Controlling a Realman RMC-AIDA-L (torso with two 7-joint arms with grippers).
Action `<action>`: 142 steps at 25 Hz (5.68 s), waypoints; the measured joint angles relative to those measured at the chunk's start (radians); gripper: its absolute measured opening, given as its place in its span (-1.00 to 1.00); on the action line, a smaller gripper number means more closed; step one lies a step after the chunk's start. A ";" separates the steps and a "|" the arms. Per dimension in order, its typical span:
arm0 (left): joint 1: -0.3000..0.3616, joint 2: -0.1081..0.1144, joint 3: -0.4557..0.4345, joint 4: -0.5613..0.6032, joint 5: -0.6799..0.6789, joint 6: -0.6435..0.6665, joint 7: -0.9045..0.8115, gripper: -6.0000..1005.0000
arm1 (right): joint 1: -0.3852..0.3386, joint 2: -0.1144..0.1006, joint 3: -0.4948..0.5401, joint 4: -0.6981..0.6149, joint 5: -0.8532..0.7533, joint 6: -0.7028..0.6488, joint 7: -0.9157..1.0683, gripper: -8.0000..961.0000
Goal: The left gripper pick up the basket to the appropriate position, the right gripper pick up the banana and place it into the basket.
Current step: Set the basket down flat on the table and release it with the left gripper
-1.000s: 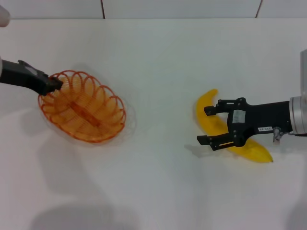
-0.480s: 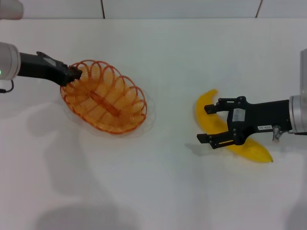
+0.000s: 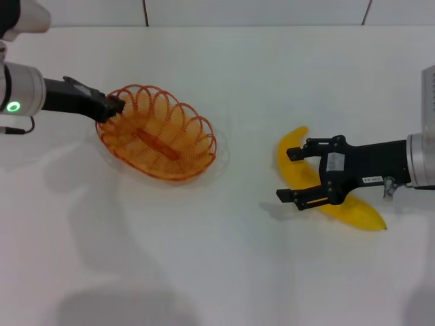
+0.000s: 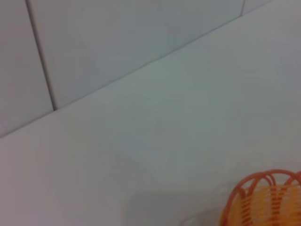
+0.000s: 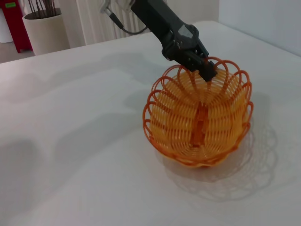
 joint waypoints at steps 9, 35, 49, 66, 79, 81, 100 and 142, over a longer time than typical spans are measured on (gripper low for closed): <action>0.015 -0.003 0.000 -0.048 -0.011 -0.021 -0.009 -0.81 | 0.002 0.000 -0.002 0.001 -0.011 0.000 0.002 0.86; 0.013 -0.001 0.014 -0.009 -0.103 0.000 0.038 -0.82 | 0.009 0.002 -0.002 0.025 -0.025 0.012 0.001 0.86; 0.020 0.000 0.145 0.074 -0.289 0.013 0.041 -0.82 | 0.009 0.002 -0.002 0.024 -0.024 0.014 0.001 0.86; 0.107 -0.001 0.134 0.041 -0.429 -0.030 0.021 -0.82 | 0.012 0.000 -0.002 0.024 -0.024 0.014 0.007 0.86; 0.121 0.001 0.132 -0.085 -0.456 -0.110 0.028 -0.82 | 0.020 0.001 -0.002 0.030 -0.042 0.011 0.010 0.86; 0.127 0.000 0.132 -0.092 -0.460 -0.126 0.029 -0.82 | 0.020 0.001 -0.002 0.032 -0.042 0.012 0.011 0.86; 0.142 0.001 0.132 -0.168 -0.558 -0.145 0.078 -0.82 | 0.036 0.002 -0.002 0.053 -0.051 0.012 0.011 0.86; 0.155 0.002 0.132 -0.176 -0.560 -0.146 0.085 -0.82 | 0.024 0.000 0.017 0.006 0.047 -0.043 -0.003 0.86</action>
